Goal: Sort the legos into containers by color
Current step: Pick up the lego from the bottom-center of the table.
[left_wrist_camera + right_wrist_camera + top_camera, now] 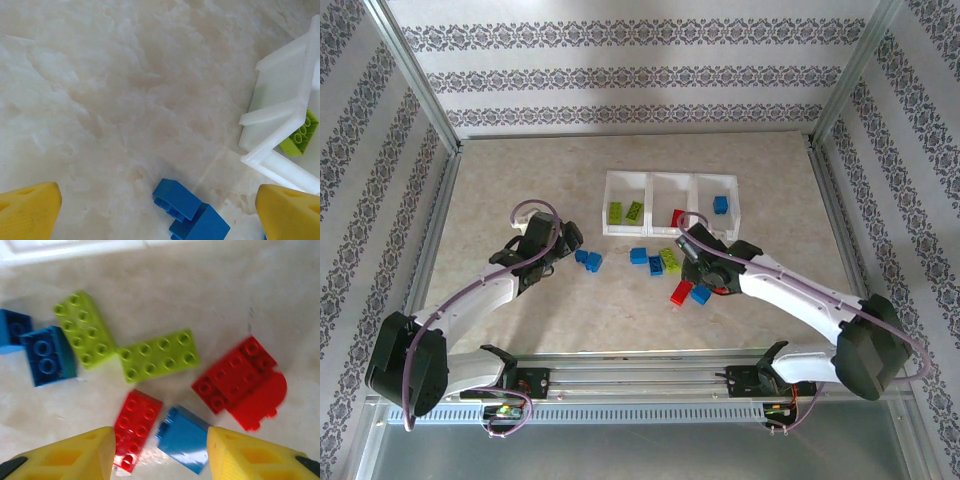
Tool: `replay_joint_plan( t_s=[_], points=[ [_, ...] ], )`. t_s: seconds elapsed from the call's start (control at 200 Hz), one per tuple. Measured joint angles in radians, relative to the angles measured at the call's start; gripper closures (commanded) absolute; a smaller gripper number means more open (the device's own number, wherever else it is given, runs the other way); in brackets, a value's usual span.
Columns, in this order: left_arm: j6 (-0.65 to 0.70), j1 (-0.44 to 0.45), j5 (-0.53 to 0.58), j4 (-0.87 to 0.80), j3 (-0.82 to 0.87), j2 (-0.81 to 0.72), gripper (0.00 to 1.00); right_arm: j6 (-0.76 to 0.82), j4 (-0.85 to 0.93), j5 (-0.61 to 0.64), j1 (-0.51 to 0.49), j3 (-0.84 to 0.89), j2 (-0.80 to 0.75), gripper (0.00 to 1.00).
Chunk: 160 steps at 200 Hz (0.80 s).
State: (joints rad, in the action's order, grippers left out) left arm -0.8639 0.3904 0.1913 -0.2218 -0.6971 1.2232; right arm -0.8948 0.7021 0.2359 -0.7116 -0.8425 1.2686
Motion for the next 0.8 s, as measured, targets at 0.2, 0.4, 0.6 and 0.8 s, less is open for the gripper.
replay_joint_plan(
  t_s=[0.2, 0.4, 0.6, 0.8],
  points=[
    [0.005, 0.000, -0.012, 0.004, 0.000, 0.018, 0.00, -0.132, 0.003, -0.028, 0.000, 0.112, -0.038, 0.41],
    [0.018, 0.000, -0.024, 0.006, -0.001, 0.024, 0.00, -0.191, -0.026, -0.055, 0.003, 0.126, -0.036, 0.33],
    [0.019, 0.000, -0.027, 0.006, -0.001, 0.026, 0.00, -0.206, -0.057, -0.089, 0.030, 0.126, 0.019, 0.35],
    [0.023, 0.000, -0.034, 0.006, -0.003, 0.028, 0.00, -0.205, -0.075, -0.109, 0.049, 0.123, 0.071, 0.39]
  ],
)
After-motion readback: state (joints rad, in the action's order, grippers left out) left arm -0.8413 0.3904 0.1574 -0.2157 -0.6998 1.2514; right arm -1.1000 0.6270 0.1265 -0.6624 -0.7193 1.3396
